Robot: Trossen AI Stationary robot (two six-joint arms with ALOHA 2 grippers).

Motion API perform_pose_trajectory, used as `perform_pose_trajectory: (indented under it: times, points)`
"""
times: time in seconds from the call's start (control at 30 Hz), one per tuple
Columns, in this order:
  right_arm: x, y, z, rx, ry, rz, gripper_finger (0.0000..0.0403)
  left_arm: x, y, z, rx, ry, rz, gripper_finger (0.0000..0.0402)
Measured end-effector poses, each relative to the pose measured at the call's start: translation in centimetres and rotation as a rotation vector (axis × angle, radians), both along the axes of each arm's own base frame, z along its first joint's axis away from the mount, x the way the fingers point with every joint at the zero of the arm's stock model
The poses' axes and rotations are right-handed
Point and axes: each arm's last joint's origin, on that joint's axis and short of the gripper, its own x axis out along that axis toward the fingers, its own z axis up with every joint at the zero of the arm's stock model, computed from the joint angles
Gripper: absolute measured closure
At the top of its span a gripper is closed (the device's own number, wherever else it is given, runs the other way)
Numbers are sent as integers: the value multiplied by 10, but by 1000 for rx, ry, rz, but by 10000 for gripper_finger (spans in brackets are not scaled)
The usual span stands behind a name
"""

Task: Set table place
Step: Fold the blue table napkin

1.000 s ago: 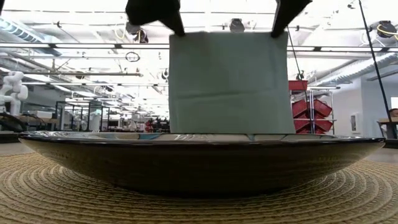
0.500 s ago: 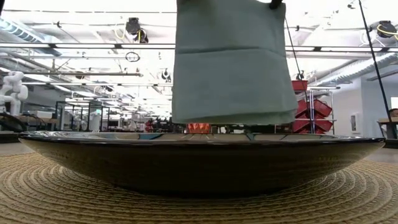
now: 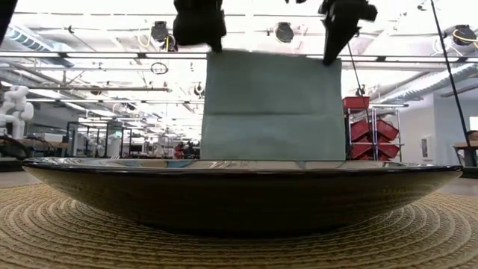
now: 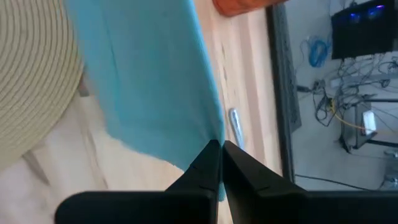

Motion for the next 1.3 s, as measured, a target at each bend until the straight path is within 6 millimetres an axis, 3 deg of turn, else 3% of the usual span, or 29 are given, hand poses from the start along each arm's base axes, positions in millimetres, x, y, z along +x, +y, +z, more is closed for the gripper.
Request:
perform_pose_trajectory:
  times: [0.2, 0.4, 0.77, 0.9, 1.1, 1.3]
  points:
    - [12, -32, -22, -12, 10, 23, 403, 3, 30, -29, 52, 63, 61, 401]
    - [11, -49, -24, -8, 11, -12, 403, 2, 50, -40, 76, 90, 113, 401]
    - [-6, 7, 2, 135, -124, 56, 403, -2, -11, -16, 10, 6, -42, 401]
    - [-13, 24, 12, 150, -125, 74, 403, -2, -32, -8, -103, -80, -108, 401]
    - [-19, 31, 21, 153, -116, 65, 403, 29, -50, -26, -514, -153, -417, 401]
    - [-26, 30, 21, 139, -60, 45, 403, 33, -53, -27, -585, -226, -428, 401]
